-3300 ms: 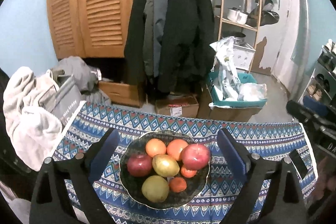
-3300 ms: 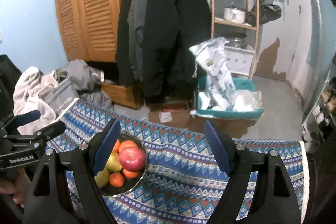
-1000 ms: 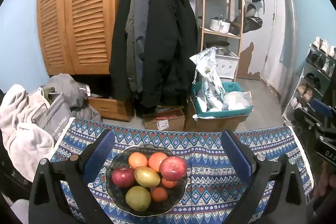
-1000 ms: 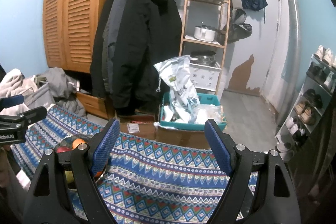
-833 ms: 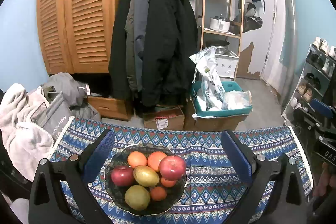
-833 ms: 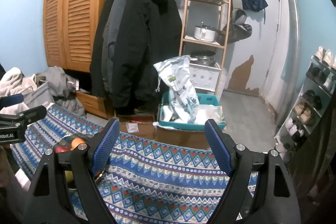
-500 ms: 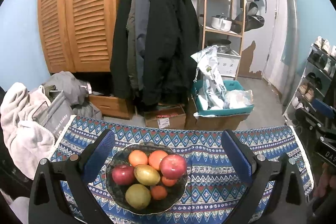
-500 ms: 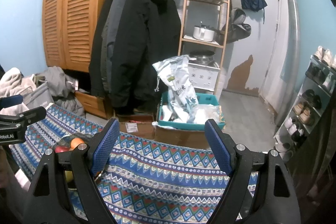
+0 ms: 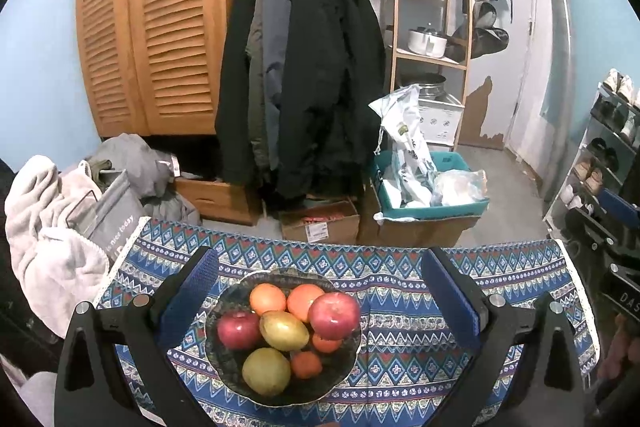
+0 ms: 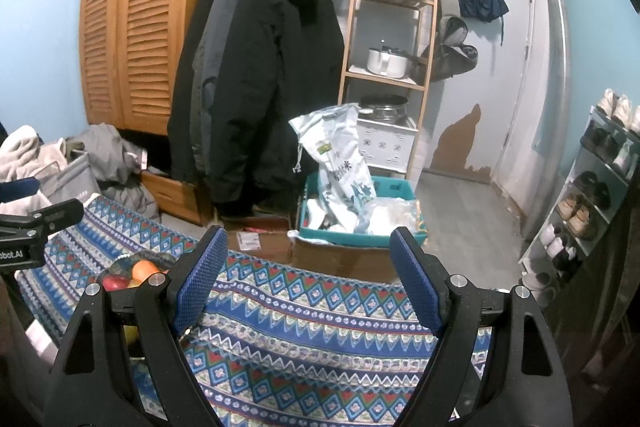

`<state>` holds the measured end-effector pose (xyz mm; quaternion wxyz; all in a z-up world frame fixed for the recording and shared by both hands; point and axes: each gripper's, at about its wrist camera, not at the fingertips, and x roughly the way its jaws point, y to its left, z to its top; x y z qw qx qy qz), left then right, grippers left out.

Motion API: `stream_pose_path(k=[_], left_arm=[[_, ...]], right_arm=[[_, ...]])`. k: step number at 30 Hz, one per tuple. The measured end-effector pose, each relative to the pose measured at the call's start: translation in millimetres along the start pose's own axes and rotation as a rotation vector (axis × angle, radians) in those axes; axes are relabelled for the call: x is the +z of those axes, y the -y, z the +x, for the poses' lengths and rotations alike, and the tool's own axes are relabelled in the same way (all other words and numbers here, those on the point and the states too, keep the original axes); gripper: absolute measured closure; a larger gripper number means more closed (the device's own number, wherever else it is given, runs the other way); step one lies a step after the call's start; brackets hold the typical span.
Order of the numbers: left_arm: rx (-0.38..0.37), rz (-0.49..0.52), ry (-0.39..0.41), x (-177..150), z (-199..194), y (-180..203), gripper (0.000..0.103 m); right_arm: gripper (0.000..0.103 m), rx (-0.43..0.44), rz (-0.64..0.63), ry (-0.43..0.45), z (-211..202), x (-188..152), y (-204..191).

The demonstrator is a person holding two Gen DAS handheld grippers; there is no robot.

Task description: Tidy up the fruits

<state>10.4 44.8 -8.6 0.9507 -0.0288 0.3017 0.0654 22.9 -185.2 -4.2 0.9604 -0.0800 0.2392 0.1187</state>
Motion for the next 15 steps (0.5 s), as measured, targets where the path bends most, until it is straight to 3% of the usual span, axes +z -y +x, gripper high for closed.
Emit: stream_pose_path(k=[15], left_arm=[[-0.001, 0.004, 0.019, 0.8, -3.4, 0.2, 0.001]], right_arm=[[0.021, -0.003, 0.0, -0.002, 0.1, -0.6, 1.0]])
